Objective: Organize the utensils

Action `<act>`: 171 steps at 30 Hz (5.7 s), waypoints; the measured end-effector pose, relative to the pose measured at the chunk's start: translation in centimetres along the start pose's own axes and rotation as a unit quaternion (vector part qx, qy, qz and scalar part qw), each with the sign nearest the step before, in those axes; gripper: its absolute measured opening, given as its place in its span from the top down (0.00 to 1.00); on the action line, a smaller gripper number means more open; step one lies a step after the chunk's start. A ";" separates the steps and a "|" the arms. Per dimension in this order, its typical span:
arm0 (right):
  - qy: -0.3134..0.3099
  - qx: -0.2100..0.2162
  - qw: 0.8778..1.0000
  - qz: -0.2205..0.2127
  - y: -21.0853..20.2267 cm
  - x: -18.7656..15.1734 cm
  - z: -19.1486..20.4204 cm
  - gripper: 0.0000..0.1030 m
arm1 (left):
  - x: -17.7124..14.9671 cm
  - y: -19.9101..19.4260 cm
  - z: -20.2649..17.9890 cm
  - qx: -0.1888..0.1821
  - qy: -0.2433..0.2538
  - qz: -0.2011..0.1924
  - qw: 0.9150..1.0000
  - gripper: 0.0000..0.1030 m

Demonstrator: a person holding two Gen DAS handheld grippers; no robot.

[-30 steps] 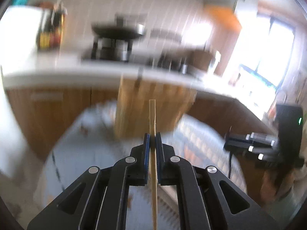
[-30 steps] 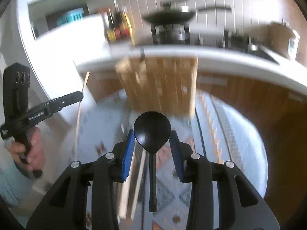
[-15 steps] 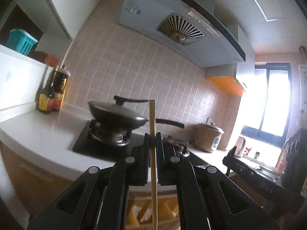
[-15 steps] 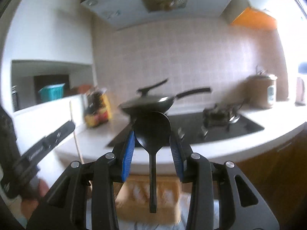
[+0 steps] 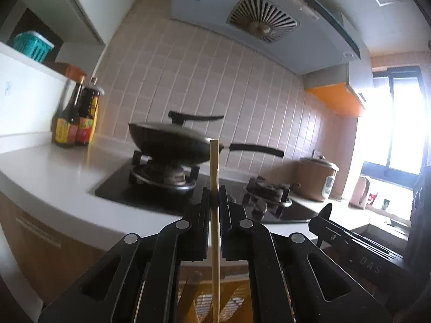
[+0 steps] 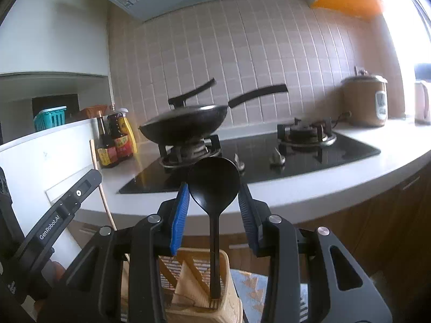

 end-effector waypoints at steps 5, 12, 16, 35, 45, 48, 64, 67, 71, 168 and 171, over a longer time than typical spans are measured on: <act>0.010 0.022 1.000 0.018 -0.7 -1.2 -0.1 0.62 | -0.3 -0.9 0.4 -0.011 0.002 0.023 1.000 0.90; 0.038 0.045 0.998 0.020 -4.6 -0.8 -0.6 0.40 | 0.9 -4.6 0.6 -0.028 0.003 0.044 0.999 0.76; 0.043 0.039 0.998 0.036 -7.9 0.0 -0.5 0.40 | 2.3 -7.3 0.7 -0.035 -0.002 0.057 0.998 0.76; -0.007 0.128 0.930 0.344 -12.4 -8.8 7.8 0.51 | -4.8 -10.9 7.8 0.040 -0.111 0.400 0.909 0.74; -0.014 0.143 0.880 0.452 -10.2 -17.2 9.4 0.64 | -13.0 -9.3 12.0 0.068 -0.135 0.492 0.858 0.73; -0.010 0.151 0.872 0.466 -9.7 -18.7 9.6 0.67 | -14.0 -8.6 12.7 0.076 -0.140 0.499 0.852 0.73; -0.055 0.155 0.869 0.467 -6.5 -20.5 12.3 0.73 | -15.4 -6.4 12.5 0.071 -0.138 0.499 0.853 0.71; -0.061 0.155 0.868 0.467 -6.2 -20.6 12.6 0.72 | -15.5 -6.3 12.1 0.072 -0.133 0.497 0.855 0.71; -0.084 0.150 0.868 0.465 -6.3 -20.7 13.1 0.73 | -16.0 -6.1 10.7 0.077 -0.112 0.494 0.859 0.71; 0.016 0.161 0.945 0.285 -9.1 -9.7 7.1 0.80 | -4.4 -12.9 4.2 0.001 0.051 0.306 0.951 0.95; 0.032 0.184 0.956 0.227 -9.3 -7.0 6.9 0.94 | -3.9 -12.0 4.0 -0.005 0.039 0.302 0.953 0.97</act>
Point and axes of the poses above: each gripper's, at about its wrist camera, not at the fingertips, and y roughly the way its jaws point, z to its left, x to its top, the point moved 5 cm from there along y, roughly the way its jaws point, and after that the axes turned 15 degrees about -y, right-handed, at the moved point
